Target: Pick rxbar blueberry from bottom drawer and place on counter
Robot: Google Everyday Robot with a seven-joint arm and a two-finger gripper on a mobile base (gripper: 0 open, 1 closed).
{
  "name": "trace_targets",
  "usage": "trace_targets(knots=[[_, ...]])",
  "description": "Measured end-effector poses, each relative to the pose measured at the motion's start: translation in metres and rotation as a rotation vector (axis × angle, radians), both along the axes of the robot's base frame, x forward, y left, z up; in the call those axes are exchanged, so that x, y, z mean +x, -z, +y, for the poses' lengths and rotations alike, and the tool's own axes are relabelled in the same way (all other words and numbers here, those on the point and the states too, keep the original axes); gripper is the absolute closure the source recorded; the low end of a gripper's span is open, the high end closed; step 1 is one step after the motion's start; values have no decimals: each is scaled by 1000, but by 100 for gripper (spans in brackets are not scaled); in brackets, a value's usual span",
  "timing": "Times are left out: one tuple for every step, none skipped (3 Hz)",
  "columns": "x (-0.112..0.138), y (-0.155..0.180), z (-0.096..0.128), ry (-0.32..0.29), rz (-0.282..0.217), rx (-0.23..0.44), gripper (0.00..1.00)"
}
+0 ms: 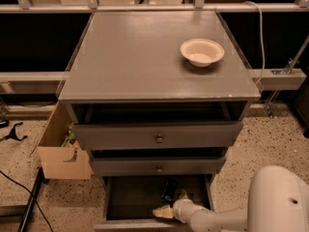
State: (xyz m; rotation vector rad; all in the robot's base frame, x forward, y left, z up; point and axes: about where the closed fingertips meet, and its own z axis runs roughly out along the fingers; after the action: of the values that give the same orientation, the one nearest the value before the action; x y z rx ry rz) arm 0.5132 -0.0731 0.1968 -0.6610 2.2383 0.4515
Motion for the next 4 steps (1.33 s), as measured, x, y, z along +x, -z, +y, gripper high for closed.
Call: trace_targets(knots=[[0,0,0,0,-1,0,0],[-2,7,6,33,1,-16,0],[-1,14,11,85,-10,-19,0],[4,23,20,147,-31,-1,0]])
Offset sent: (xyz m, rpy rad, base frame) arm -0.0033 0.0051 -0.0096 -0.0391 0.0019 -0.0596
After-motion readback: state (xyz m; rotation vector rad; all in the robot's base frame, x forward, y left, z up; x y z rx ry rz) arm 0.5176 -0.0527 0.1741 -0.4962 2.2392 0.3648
